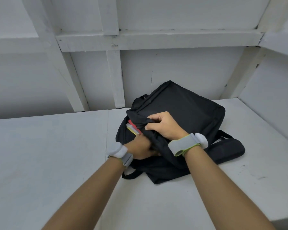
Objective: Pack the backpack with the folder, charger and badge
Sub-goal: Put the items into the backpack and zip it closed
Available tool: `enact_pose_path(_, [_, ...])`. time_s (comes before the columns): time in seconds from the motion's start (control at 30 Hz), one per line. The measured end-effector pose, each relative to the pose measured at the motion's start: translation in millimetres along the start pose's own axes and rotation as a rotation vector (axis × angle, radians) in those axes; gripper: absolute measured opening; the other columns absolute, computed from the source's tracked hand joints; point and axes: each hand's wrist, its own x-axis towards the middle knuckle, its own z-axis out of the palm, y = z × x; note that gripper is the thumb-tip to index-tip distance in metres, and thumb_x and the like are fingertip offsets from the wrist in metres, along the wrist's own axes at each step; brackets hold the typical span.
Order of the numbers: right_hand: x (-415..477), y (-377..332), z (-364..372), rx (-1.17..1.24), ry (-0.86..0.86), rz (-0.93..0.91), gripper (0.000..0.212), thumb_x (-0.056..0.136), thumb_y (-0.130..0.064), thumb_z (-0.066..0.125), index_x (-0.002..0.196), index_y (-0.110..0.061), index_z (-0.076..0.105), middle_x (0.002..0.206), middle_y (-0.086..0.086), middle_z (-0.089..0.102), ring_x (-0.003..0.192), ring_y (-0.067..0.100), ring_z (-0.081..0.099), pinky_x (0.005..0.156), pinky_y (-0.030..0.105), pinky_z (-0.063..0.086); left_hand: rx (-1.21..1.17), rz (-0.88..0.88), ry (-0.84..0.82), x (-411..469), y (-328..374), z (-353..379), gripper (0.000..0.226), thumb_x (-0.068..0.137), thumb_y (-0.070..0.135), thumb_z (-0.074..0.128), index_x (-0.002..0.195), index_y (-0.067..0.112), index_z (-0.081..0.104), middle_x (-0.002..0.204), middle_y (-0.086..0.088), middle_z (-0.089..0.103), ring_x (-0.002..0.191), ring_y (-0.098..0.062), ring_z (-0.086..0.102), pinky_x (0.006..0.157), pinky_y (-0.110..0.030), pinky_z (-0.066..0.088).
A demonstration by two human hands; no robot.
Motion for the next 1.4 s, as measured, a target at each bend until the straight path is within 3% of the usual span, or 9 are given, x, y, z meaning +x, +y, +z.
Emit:
enact_pose_path(0.13, [-13,9,10,-0.293,0.044,-0.010,0.012,0.076,-0.024,0.071,0.086,-0.025,0.078,0.075,-0.014,0.071,0.075,0.003,0.065,0.078,0.023,0.050,-0.039,-0.045,-0.048,-37,-19,-16,0.027,0.089,0.035,0.060,0.111,0.019,0.065,0.111,0.003,0.067,0.103,-0.013,0.061,0.090,-0.027,0.047])
enact_pose_path(0.27, [-39,10,30,-0.675,0.096,-0.052,0.046,0.080,-0.069,0.051,0.099,-0.033,0.074,0.090,-0.016,0.073,0.087,0.006,0.064,0.079,0.027,0.049,-0.211,-0.055,0.132,-69,-14,-42,0.021,0.085,0.020,0.060,0.066,0.017,0.069,0.060,0.003,0.066,0.054,-0.005,0.057,0.056,-0.018,0.046])
enact_pose_path(0.43, [-70,28,32,-0.643,0.092,-0.142,0.039,0.093,-0.040,0.036,0.098,-0.027,0.072,0.086,-0.010,0.072,0.080,0.008,0.062,0.072,0.031,0.049,-0.202,0.051,0.466,-82,8,-50,0.036,0.080,0.038,0.048,0.053,0.016,0.055,0.046,0.004,0.051,0.049,-0.015,0.051,0.051,-0.024,0.041])
enact_pose_path(0.57, [-85,34,36,-0.583,0.726,-0.211,0.022,0.080,-0.022,0.048,0.077,-0.023,0.070,0.078,-0.011,0.069,0.079,0.013,0.060,0.072,0.034,0.047,-0.054,0.163,0.472,-47,17,-22,0.021,0.087,0.037,0.050,0.101,0.028,0.063,0.102,0.009,0.062,0.100,-0.010,0.055,0.088,-0.034,0.045])
enact_pose_path(0.67, [-91,33,30,-0.566,1.073,-0.013,0.025,0.075,-0.023,0.047,0.091,-0.026,0.065,0.105,-0.010,0.065,0.107,0.017,0.049,0.081,0.031,0.028,0.087,0.153,0.310,-24,26,10,0.053,0.093,0.042,0.048,0.144,0.037,0.035,0.153,0.006,0.031,0.143,-0.022,0.021,0.110,-0.046,0.025])
enact_pose_path(0.83, [-110,63,-6,-0.215,1.015,0.232,0.045,0.078,-0.019,0.040,0.118,-0.011,0.058,0.126,0.011,0.054,0.118,0.031,0.047,0.099,0.040,0.035,0.247,0.132,0.166,-6,41,35,0.057,0.097,0.058,0.018,0.147,0.054,-0.009,0.164,0.008,-0.003,0.151,-0.028,-0.004,0.116,-0.058,0.005])
enact_pose_path(0.97, [-134,81,-22,-0.353,0.915,0.320,0.044,0.082,0.003,0.058,0.124,-0.007,0.052,0.128,0.016,0.049,0.113,0.033,0.050,0.093,0.036,0.039,0.271,0.084,0.220,1,45,48,0.055,0.096,0.059,0.013,0.146,0.056,-0.010,0.164,0.009,-0.002,0.150,-0.028,-0.005,0.116,-0.059,0.005])
enact_pose_path(1.17, [-151,94,-43,-0.343,0.888,0.354,0.022,0.089,-0.015,0.068,0.110,-0.009,0.066,0.086,0.001,0.067,0.081,0.022,0.066,0.076,0.024,0.046,0.266,0.041,0.272,13,66,59,0.056,0.094,0.059,0.007,0.148,0.053,-0.004,0.164,0.005,0.002,0.150,-0.032,-0.002,0.114,-0.060,0.005])
enact_pose_path(1.4, [-164,95,-68,-0.660,0.859,0.409,0.017,0.094,-0.021,0.059,0.089,-0.008,0.070,0.083,0.009,0.072,0.082,0.029,0.063,0.066,0.026,0.035,0.227,0.011,0.276,22,90,65,0.056,0.095,0.057,0.012,0.149,0.052,-0.001,0.164,0.005,0.002,0.150,-0.032,-0.002,0.115,-0.060,0.005])
